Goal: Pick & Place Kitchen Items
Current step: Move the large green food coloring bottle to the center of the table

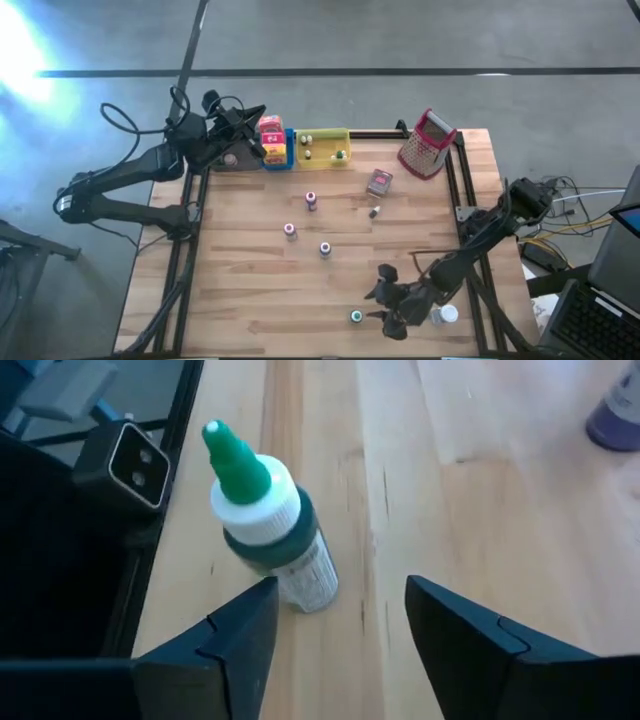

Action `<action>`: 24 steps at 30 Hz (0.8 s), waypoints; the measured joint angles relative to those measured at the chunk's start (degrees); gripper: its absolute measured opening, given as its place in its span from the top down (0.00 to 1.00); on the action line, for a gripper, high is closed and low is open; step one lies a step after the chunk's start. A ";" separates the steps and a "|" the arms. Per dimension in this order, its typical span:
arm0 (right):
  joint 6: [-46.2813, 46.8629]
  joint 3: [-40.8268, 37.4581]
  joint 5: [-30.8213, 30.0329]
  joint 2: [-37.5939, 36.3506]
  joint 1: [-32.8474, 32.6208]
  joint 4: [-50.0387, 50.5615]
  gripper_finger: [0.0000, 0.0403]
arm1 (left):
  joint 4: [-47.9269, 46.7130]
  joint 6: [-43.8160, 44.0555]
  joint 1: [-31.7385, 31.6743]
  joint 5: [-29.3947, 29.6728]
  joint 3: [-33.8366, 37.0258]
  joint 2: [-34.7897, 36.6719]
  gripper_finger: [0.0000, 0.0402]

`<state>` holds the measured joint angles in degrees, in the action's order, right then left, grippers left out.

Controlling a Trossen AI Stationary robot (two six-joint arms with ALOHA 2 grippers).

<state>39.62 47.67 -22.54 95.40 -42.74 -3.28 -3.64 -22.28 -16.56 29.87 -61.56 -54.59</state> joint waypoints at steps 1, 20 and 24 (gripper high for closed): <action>0.19 0.42 -0.07 0.56 0.00 0.03 0.47 | -0.02 0.00 -0.02 0.00 -0.02 0.00 0.95; -1.21 4.69 -1.50 2.70 0.00 0.07 0.34 | -0.83 0.00 -0.01 0.00 -0.02 0.02 0.95; -1.27 4.93 -1.65 2.84 0.02 -0.31 0.32 | -0.83 0.00 -0.02 0.01 0.00 0.02 0.95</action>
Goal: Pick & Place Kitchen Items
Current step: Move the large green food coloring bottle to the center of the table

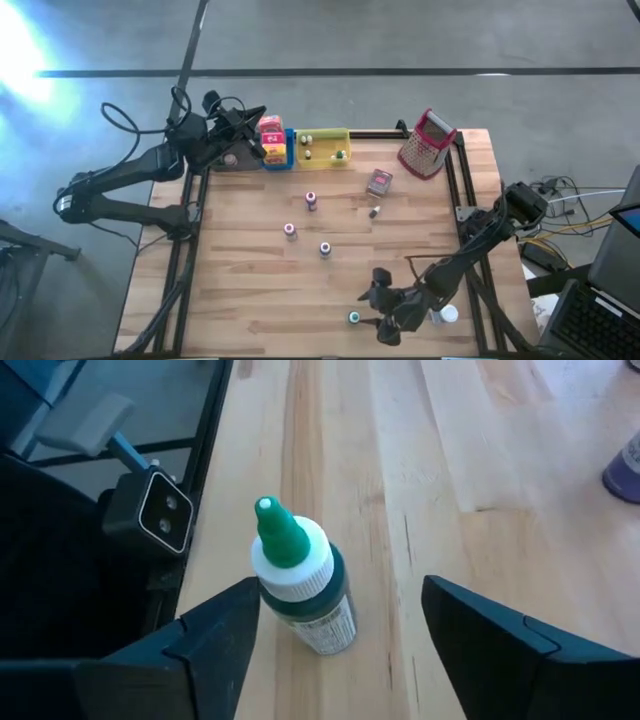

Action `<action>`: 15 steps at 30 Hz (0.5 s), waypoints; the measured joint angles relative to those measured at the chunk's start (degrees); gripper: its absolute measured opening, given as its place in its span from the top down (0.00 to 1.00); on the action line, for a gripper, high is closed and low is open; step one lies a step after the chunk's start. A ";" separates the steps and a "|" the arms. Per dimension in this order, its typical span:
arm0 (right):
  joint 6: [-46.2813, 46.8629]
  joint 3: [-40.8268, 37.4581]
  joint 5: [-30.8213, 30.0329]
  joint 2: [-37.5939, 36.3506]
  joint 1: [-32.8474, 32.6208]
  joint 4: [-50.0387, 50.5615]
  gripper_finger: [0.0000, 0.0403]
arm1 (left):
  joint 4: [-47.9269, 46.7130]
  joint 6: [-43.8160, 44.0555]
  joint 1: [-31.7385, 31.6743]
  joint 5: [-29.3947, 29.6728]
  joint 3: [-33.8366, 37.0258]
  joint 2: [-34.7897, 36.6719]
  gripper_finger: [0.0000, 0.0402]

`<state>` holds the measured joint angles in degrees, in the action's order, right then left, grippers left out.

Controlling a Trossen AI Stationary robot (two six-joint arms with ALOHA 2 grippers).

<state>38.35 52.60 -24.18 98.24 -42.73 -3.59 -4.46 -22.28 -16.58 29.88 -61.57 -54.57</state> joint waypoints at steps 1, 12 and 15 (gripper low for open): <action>-0.03 0.23 -0.02 0.13 0.02 -0.02 0.32 | 0.01 0.00 0.00 -0.01 0.00 0.00 0.95; -2.02 0.63 0.00 0.28 0.37 -2.73 0.37 | -0.20 0.00 0.00 -0.01 0.00 -0.01 0.95; -2.80 0.63 0.04 1.35 0.53 -3.81 0.38 | -0.26 0.00 0.01 -0.01 0.00 -0.01 0.95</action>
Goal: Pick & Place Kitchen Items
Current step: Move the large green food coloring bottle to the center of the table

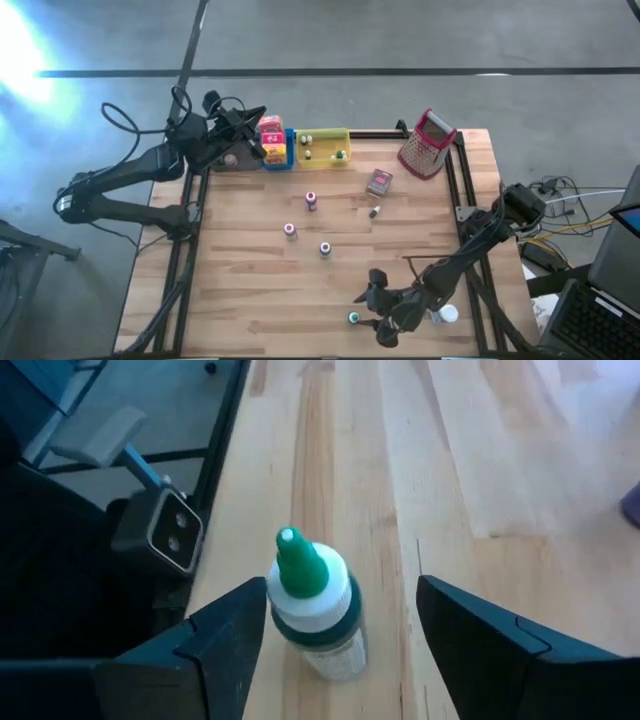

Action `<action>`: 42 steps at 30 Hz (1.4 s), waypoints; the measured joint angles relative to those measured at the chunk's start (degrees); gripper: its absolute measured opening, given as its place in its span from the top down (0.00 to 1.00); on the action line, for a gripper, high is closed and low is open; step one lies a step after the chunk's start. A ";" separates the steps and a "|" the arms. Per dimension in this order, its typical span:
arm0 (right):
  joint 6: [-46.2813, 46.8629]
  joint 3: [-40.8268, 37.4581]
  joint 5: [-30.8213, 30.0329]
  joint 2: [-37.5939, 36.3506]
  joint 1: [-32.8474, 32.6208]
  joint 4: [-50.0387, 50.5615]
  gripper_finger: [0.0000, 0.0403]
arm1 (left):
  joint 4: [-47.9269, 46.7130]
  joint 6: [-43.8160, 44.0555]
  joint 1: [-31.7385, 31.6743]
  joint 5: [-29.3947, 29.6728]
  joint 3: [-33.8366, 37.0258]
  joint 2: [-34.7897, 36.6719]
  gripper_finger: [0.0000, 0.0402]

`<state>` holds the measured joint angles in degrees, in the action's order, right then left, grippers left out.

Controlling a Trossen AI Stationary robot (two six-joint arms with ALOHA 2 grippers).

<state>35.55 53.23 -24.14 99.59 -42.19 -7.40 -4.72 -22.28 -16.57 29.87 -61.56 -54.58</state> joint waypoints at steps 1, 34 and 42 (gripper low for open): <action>-0.01 0.00 0.26 0.60 0.05 -0.25 0.37 | -0.01 0.00 -0.01 0.00 0.00 -0.01 0.95; -7.89 0.98 -1.46 3.39 2.46 -0.55 0.63 | 0.01 0.00 -0.01 0.01 0.00 0.00 0.95; -10.97 3.68 -0.58 3.01 7.87 2.41 0.61 | -0.03 0.00 0.01 0.00 0.00 0.00 0.95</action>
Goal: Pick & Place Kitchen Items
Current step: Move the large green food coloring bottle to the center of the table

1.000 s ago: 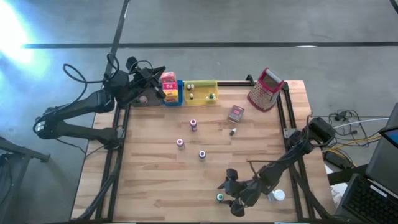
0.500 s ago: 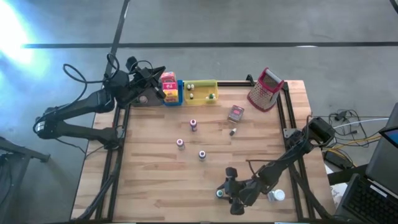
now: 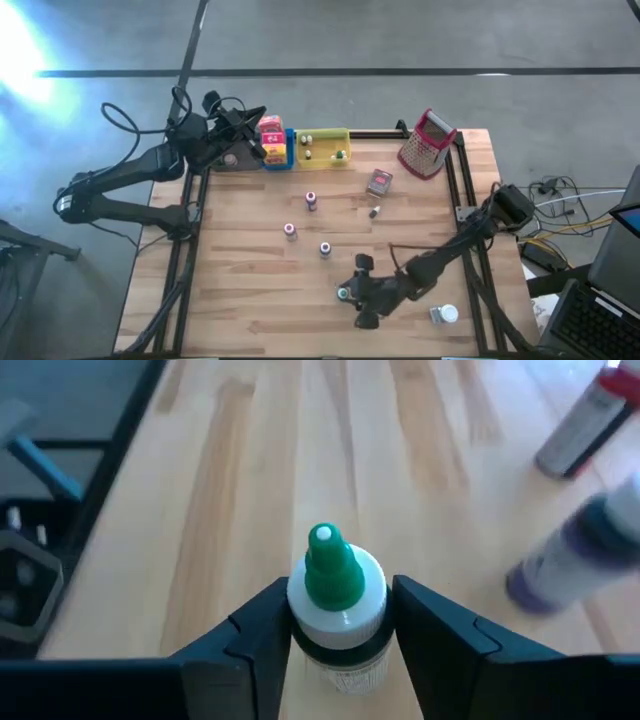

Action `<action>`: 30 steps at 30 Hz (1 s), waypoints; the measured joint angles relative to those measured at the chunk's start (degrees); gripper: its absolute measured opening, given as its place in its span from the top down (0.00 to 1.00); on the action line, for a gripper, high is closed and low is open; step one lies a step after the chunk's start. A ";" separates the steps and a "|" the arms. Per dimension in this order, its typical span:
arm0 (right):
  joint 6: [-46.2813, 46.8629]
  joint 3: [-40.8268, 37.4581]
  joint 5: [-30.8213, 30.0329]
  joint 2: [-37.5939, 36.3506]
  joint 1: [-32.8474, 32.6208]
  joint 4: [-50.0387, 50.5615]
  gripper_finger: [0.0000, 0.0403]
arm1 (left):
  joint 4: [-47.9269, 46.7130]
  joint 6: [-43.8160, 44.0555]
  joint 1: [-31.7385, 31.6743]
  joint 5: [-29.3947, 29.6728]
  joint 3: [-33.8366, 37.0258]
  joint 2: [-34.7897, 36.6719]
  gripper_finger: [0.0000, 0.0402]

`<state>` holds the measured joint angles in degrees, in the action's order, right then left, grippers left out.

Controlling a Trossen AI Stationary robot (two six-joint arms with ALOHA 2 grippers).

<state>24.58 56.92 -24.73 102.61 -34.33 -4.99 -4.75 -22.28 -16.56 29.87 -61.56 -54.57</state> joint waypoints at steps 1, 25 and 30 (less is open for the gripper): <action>-0.38 0.98 0.78 -0.08 1.08 0.36 0.61 | 0.00 0.00 -0.02 0.00 0.00 0.01 0.95; -10.38 21.21 27.26 10.19 22.88 2.60 0.60 | -0.49 0.00 0.00 0.00 0.00 -0.14 0.95; -12.81 25.51 29.14 15.33 23.69 3.61 0.62 | -0.79 0.00 0.00 0.02 0.04 -0.78 0.95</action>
<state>11.77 82.43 4.41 117.94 -10.63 -1.38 -5.54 -22.28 -16.56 29.89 -61.52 -55.35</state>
